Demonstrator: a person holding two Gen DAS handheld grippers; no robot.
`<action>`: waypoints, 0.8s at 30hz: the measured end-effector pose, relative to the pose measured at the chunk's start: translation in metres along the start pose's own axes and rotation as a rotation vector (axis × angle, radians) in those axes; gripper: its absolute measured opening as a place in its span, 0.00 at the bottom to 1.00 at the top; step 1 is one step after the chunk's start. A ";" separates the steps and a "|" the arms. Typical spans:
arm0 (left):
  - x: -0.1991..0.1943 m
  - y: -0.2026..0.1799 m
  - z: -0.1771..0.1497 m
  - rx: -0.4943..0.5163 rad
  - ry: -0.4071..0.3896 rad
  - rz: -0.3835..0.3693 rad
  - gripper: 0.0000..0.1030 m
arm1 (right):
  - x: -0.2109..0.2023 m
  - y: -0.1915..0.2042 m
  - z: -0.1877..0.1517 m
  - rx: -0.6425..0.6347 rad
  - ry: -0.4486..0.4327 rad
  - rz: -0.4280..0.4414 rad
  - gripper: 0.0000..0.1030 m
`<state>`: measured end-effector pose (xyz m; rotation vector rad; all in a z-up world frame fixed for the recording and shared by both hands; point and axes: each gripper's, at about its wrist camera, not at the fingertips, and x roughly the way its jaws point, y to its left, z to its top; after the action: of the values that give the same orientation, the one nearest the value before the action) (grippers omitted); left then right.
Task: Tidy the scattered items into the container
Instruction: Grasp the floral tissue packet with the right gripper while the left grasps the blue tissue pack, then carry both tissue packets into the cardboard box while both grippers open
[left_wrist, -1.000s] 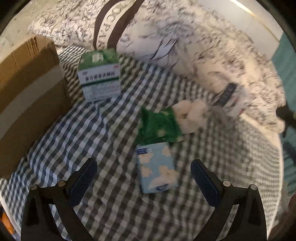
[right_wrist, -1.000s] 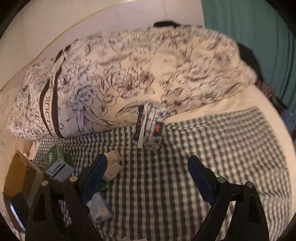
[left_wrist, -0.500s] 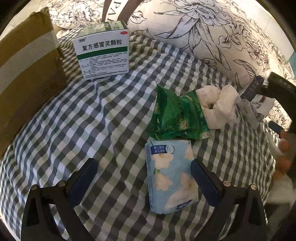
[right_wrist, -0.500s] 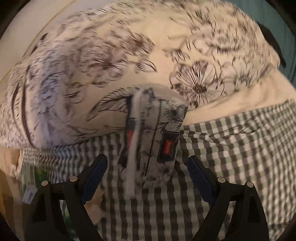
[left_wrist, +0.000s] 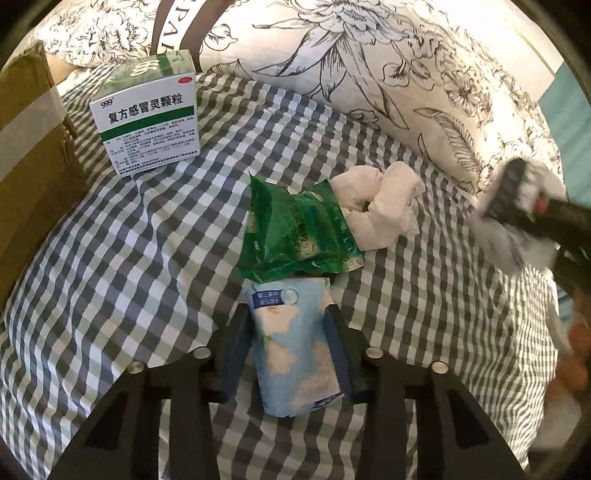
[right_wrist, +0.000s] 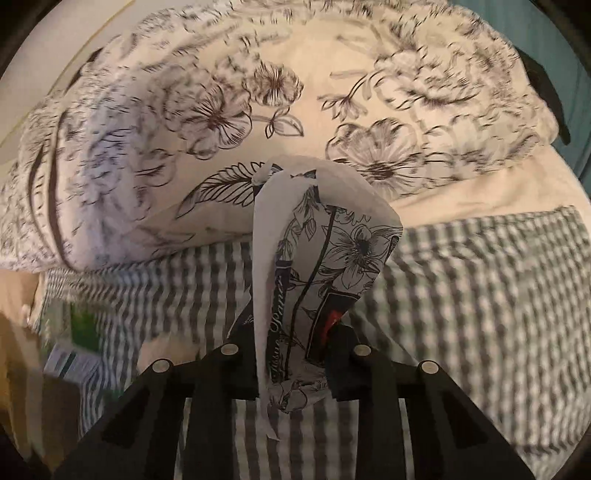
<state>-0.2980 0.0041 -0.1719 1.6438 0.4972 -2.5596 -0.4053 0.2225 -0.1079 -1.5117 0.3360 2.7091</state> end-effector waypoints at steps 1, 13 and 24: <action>-0.003 0.000 -0.001 0.004 0.000 -0.003 0.31 | -0.009 -0.002 -0.004 -0.008 -0.006 -0.006 0.24; 0.020 -0.025 -0.019 0.096 0.068 -0.003 0.58 | -0.089 -0.045 -0.057 0.001 0.017 -0.072 0.24; -0.051 -0.012 -0.006 0.165 0.011 -0.062 0.51 | -0.136 -0.047 -0.074 -0.004 -0.008 -0.110 0.24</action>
<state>-0.2735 0.0114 -0.1261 1.7199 0.3508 -2.7035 -0.2655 0.2656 -0.0388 -1.4729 0.2394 2.6323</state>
